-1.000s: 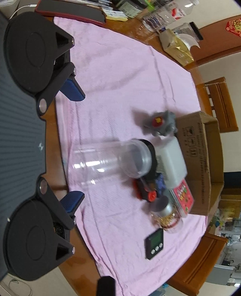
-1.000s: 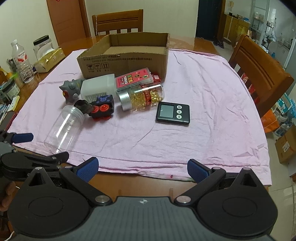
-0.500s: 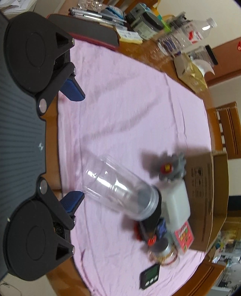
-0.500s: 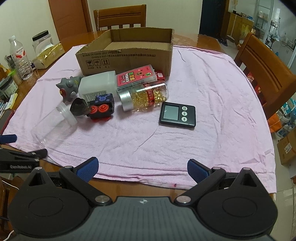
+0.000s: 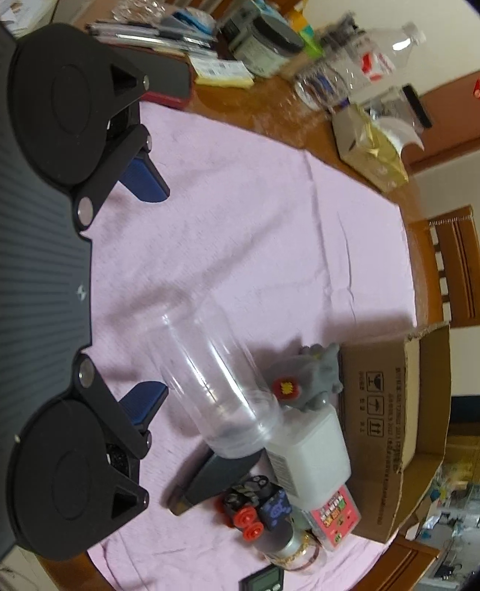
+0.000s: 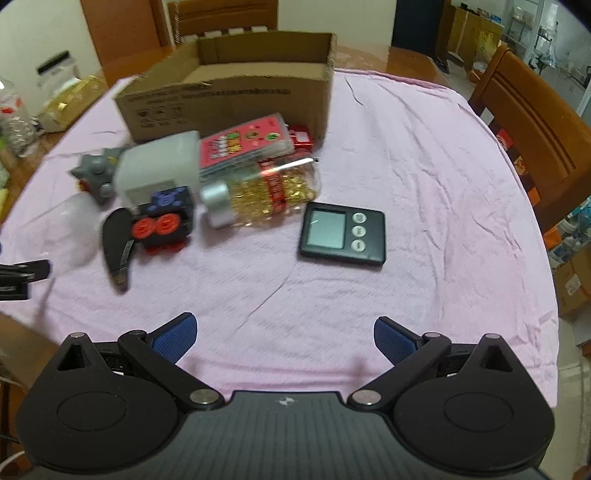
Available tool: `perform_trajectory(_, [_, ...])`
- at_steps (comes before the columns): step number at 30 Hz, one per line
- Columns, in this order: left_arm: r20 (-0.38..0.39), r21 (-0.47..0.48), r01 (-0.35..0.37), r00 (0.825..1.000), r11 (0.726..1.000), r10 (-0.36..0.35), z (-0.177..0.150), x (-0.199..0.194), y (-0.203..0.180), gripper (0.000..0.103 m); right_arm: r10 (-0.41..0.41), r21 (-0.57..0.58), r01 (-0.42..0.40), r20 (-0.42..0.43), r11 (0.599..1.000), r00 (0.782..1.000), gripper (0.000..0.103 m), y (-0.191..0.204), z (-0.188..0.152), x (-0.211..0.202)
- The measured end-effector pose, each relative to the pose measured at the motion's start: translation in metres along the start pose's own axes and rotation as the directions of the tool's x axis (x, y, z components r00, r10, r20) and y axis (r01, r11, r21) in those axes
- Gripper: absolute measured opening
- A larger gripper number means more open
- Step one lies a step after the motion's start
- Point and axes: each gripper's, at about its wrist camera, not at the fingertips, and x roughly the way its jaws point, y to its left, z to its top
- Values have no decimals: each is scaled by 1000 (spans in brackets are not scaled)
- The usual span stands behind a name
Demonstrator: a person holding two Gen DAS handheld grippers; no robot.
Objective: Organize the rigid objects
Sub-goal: 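Close the left tool on the clear jar while the right tool nears the timer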
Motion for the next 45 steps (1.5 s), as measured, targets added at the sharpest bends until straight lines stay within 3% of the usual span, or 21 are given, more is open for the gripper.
perform_trajectory(7, [-28, -5, 93, 995, 996, -93, 1, 4, -3, 102, -61, 19, 61, -18, 998, 998, 103, -8, 18, 26])
perform_trajectory(13, [-68, -26, 119, 990, 993, -121, 1, 10, -11, 102, -40, -37, 39, -24, 999, 999, 103, -12, 29, 42])
perform_trajectory(18, [-112, -112, 102, 987, 989, -114, -1, 17, -16, 102, -13, -97, 10, -27, 995, 1000, 103, -20, 39, 53])
perform_trajectory(30, [-94, -298, -23, 996, 954, -6, -10, 9, -31, 103, 97, -225, -101, -28, 969, 995, 103, -48, 52, 61])
perform_trajectory(34, [-99, -306, -28, 995, 952, -2, -8, 2, -44, 102, 121, -260, -121, -18, 958, 993, 103, -49, 51, 61])
perform_trajectory(38, [-49, -352, 14, 998, 936, -33, 2, -6, -51, 102, 132, -271, -129, -7, 954, 991, 103, -50, 50, 61])
perform_trajectory(45, [-48, -359, -46, 998, 932, 31, 17, 0, -54, 102, 138, -279, -134, -5, 951, 990, 103, -52, 50, 60])
